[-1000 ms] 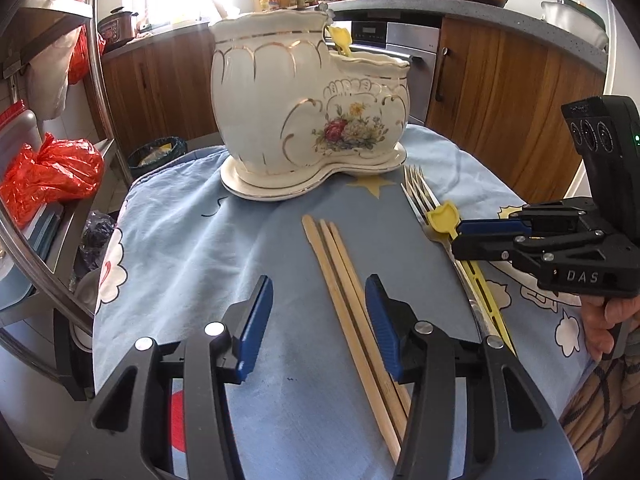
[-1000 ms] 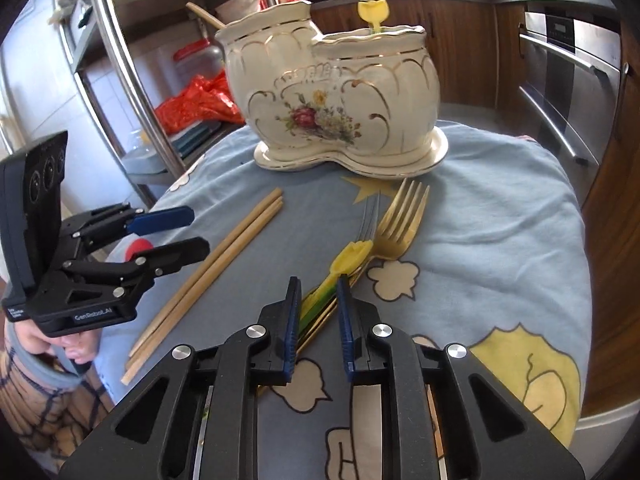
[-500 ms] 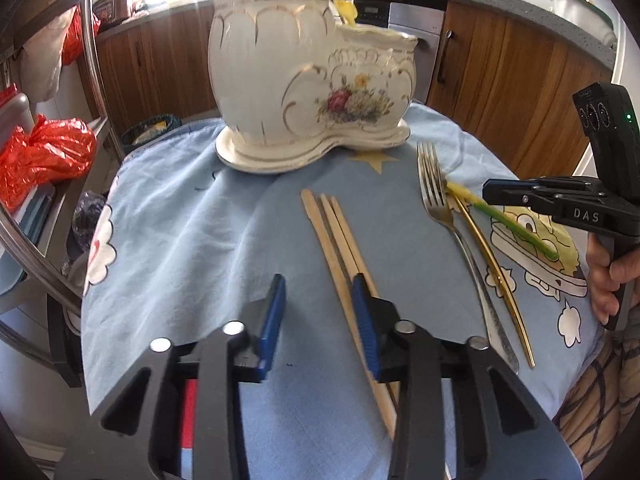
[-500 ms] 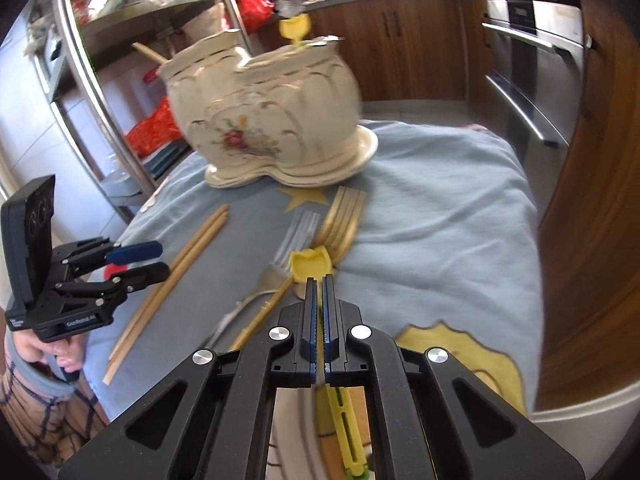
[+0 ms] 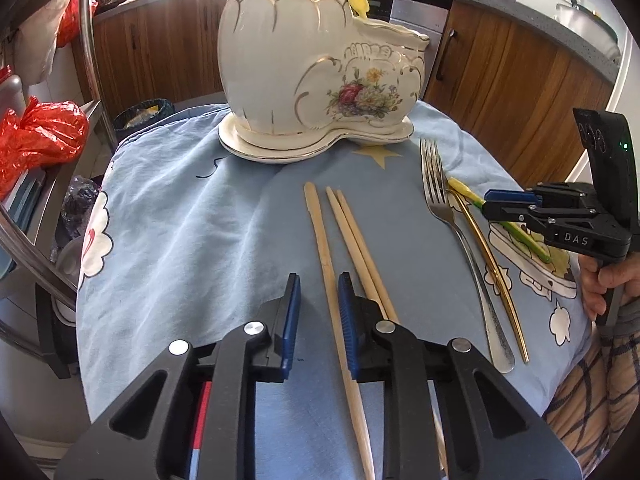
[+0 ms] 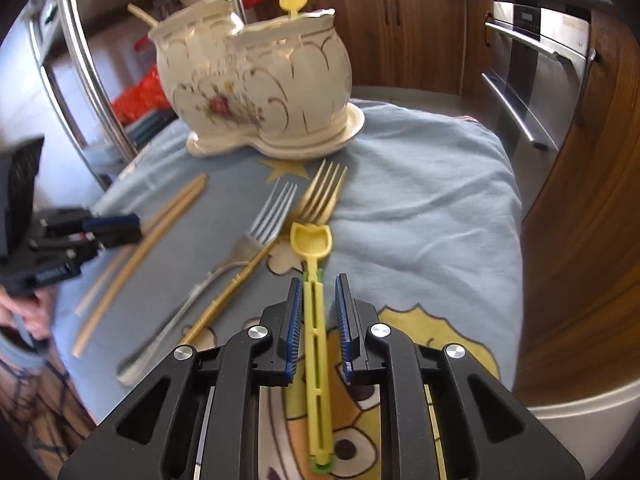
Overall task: Organize utensils
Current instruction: 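Grasp a chopstick with the left gripper while the right grasps a yellow plastic spoon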
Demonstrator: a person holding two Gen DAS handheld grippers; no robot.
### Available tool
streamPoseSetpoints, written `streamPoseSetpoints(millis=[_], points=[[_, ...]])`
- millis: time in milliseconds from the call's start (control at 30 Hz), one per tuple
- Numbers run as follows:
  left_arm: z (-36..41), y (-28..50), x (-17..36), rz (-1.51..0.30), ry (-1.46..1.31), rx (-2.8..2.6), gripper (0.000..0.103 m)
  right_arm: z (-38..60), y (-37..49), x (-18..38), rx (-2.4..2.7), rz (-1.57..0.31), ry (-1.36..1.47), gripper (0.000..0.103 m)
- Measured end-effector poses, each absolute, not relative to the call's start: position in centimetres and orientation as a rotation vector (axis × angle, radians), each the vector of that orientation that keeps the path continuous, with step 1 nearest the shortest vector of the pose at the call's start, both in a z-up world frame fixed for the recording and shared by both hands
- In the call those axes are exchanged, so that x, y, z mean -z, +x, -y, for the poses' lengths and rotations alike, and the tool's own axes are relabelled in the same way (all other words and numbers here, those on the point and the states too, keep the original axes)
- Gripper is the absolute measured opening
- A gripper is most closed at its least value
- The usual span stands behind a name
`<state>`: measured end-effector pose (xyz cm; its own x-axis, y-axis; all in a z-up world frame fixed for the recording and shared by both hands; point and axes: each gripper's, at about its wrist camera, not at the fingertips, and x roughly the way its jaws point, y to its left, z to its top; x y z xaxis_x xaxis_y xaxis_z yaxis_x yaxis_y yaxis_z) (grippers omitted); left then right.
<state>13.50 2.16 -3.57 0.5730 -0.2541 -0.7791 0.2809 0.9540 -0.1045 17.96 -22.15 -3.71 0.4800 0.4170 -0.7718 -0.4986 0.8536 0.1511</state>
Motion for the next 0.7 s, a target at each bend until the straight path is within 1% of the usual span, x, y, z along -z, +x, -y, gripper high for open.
streamPoseSetpoints(millis=[167,467,567,700], points=[[-1.1,14.6,3.3,-0.984,0.136,0.337,0.020,20.9,18.7,3.3,-0.580,-0.978,-0.232,0.018],[-0.1,17.2,2.9,-1.187,0.291,0.404,0.020,18.6,21.8,2.8,-0.647,-1.228,-0.421,0.018],[0.0,18.0,2.8,-1.241,0.305,0.424,0.020,17.9,22.2,2.8,-0.647,-1.267,-0.461,0.018],[0.4,18.6,2.9,-1.302,0.379,0.446,0.016,17.4,22.2,2.8,-0.649,-1.293,-0.485,0.018]])
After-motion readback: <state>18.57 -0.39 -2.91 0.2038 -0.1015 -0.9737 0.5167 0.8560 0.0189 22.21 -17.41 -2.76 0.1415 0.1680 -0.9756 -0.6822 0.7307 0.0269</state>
